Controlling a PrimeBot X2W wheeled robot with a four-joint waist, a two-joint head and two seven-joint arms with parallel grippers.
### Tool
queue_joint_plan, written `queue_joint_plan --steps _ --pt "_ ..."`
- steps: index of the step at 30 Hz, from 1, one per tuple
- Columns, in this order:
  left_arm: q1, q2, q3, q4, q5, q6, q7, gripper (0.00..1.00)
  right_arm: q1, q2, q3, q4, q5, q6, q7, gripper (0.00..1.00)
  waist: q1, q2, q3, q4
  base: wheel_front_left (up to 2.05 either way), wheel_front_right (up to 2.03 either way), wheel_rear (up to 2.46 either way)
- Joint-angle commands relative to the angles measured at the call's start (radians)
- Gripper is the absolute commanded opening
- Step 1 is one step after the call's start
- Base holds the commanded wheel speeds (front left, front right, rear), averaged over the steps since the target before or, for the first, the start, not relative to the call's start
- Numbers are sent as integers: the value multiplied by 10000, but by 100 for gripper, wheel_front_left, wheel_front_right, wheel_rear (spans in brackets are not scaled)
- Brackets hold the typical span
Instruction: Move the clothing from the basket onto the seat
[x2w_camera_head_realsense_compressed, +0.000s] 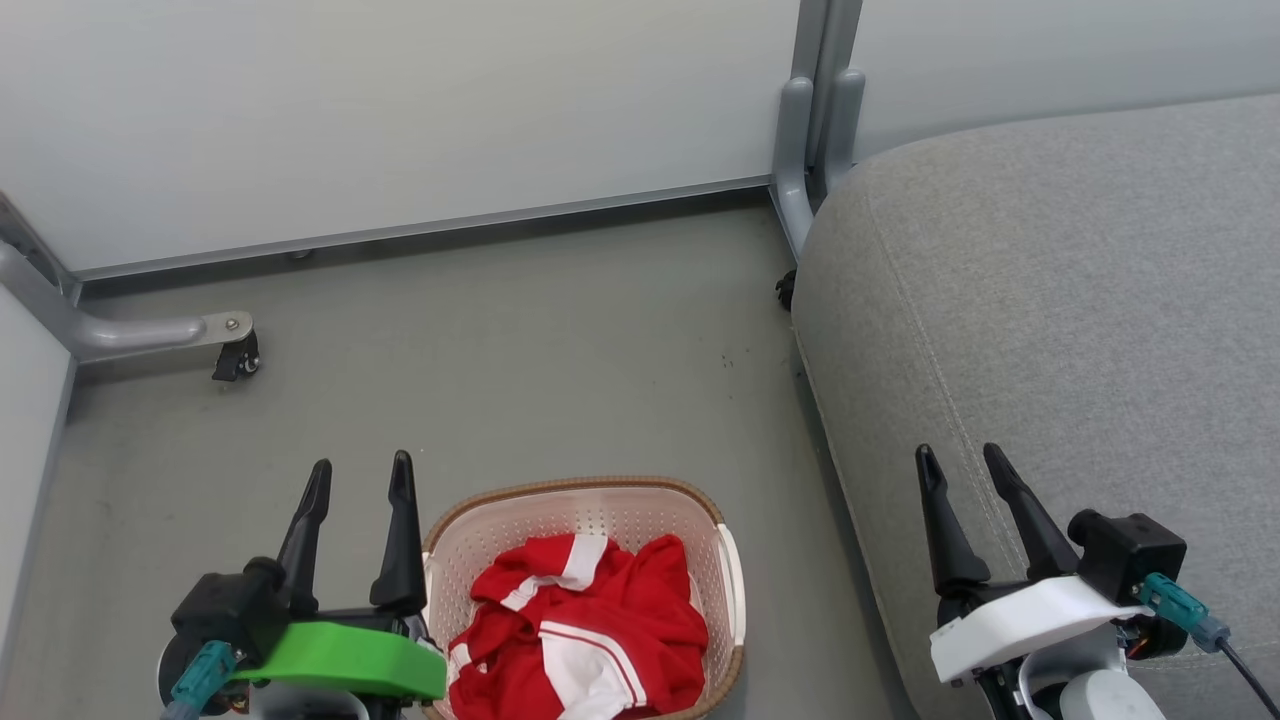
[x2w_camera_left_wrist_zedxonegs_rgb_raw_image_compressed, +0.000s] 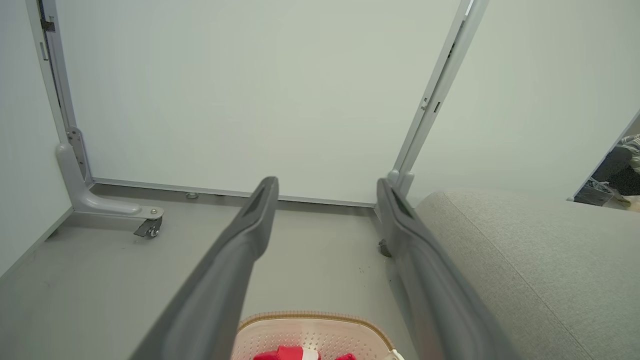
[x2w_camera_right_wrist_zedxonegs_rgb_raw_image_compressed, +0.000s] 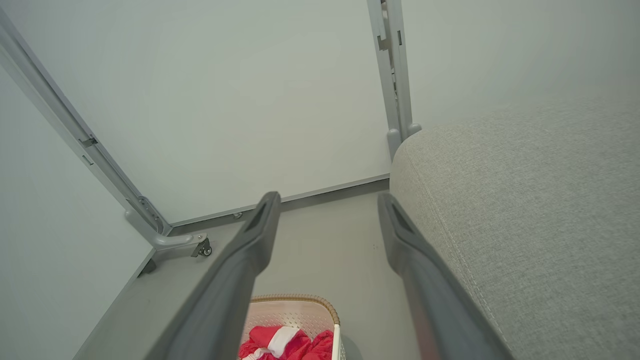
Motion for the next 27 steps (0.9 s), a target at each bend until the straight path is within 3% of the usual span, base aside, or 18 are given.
queue_joint_plan --steps 1,10,27 --pt "49 74 -16 -95 296 53 -109 100 34 -53 -54 -119 -225 2 -109 100 0 0 9 -1 0 0 0" --pt "120 75 48 32 440 -37 -292 100 87 -60 -199 -181 -932 2 -301 100 0 0 47 7 0 0 0" --pt "136 87 -196 16 2048 32 -614 100 104 -69 -54 -197 -2026 3 -624 100 0 0 136 3 0 0 0"
